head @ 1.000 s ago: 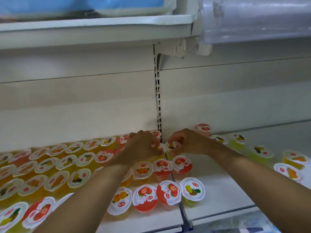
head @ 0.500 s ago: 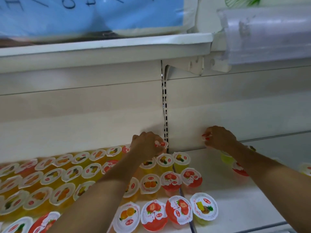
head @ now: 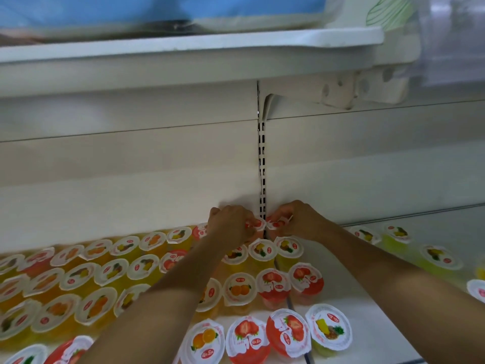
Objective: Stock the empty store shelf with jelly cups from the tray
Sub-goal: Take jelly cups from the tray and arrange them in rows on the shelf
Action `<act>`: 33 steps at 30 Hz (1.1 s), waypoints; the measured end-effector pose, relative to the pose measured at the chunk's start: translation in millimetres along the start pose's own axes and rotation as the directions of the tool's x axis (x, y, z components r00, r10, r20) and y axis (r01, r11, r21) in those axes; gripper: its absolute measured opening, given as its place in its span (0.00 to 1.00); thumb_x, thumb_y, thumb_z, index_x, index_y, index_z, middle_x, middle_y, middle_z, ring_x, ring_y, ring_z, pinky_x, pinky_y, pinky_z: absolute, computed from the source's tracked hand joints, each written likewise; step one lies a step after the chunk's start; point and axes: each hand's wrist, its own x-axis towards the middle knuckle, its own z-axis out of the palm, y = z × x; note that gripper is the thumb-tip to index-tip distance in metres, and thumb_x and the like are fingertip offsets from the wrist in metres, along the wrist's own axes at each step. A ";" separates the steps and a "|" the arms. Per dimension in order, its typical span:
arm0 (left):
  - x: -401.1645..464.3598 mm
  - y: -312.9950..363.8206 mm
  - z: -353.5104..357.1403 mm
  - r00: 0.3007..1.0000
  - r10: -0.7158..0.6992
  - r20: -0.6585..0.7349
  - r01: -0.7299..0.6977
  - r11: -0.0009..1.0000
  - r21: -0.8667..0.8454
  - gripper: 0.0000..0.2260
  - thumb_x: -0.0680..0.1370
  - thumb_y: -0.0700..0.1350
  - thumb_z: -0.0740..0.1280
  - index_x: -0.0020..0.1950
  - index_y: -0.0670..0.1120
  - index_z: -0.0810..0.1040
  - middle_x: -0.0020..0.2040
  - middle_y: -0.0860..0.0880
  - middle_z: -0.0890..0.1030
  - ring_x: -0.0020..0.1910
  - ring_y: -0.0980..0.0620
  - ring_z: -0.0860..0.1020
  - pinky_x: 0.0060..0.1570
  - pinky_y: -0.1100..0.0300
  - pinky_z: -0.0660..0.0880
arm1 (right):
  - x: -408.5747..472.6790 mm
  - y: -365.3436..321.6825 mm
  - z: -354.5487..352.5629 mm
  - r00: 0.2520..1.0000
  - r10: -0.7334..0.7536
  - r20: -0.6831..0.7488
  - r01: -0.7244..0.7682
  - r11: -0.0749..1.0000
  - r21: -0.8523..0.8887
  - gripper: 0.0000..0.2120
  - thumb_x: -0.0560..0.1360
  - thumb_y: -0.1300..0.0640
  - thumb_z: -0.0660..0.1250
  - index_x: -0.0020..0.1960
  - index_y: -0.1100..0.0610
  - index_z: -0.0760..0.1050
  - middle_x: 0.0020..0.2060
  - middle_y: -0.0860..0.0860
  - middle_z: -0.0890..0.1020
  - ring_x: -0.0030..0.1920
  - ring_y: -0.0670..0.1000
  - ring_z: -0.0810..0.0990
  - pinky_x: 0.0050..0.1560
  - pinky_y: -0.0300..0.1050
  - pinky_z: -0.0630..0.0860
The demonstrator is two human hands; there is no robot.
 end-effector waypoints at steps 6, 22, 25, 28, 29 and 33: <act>-0.6 -3.1 2.8 1.000 0.022 0.004 -0.022 0.999 0.035 0.13 0.79 0.57 0.62 0.62 0.57 0.78 0.60 0.53 0.77 0.60 0.49 0.74 0.63 0.53 0.63 | -15.3 -5.4 -5.7 0.994 0.066 -0.081 -0.070 0.997 -0.043 0.19 0.69 0.46 0.75 0.56 0.50 0.80 0.54 0.46 0.81 0.55 0.47 0.79 0.52 0.37 0.73; 22.6 28.8 11.3 0.989 0.130 0.066 -0.127 0.991 -0.052 0.15 0.78 0.57 0.64 0.64 0.58 0.77 0.61 0.55 0.78 0.62 0.50 0.73 0.63 0.52 0.63 | -69.4 27.7 -83.0 0.930 0.355 -0.097 -0.329 0.684 -0.651 0.28 0.68 0.48 0.72 0.66 0.46 0.69 0.62 0.46 0.75 0.62 0.50 0.74 0.60 0.46 0.65; 25.4 29.9 13.7 0.992 0.124 0.039 -0.122 0.991 -0.054 0.13 0.78 0.56 0.65 0.61 0.59 0.79 0.60 0.56 0.78 0.61 0.51 0.73 0.63 0.54 0.62 | -54.2 22.2 -60.0 0.952 0.266 -0.149 -0.305 0.817 -0.489 0.20 0.70 0.50 0.71 0.60 0.51 0.72 0.58 0.50 0.78 0.56 0.53 0.78 0.54 0.45 0.71; 28.8 30.7 16.2 0.993 0.115 0.015 -0.114 0.992 -0.055 0.12 0.77 0.57 0.66 0.59 0.58 0.80 0.59 0.55 0.79 0.60 0.52 0.73 0.62 0.54 0.63 | -36.4 15.9 -38.6 0.965 0.186 -0.186 -0.247 0.887 -0.391 0.13 0.72 0.54 0.70 0.55 0.53 0.75 0.55 0.50 0.79 0.54 0.52 0.78 0.51 0.43 0.72; 29.9 30.5 17.1 0.994 0.111 0.013 -0.111 0.992 -0.054 0.12 0.76 0.57 0.66 0.59 0.58 0.80 0.58 0.55 0.79 0.59 0.52 0.74 0.62 0.54 0.63 | -31.5 14.0 -33.3 0.967 0.172 -0.190 -0.231 0.906 -0.355 0.12 0.72 0.55 0.71 0.54 0.54 0.76 0.54 0.50 0.79 0.54 0.52 0.78 0.51 0.42 0.72; 33.2 28.5 21.2 0.995 0.099 0.002 -0.098 0.992 -0.073 0.12 0.75 0.58 0.67 0.56 0.58 0.81 0.56 0.55 0.80 0.57 0.52 0.75 0.61 0.55 0.63 | -19.0 12.2 -15.7 0.967 0.145 -0.211 -0.187 0.962 -0.199 0.10 0.68 0.59 0.74 0.48 0.56 0.78 0.49 0.50 0.79 0.51 0.51 0.79 0.50 0.43 0.75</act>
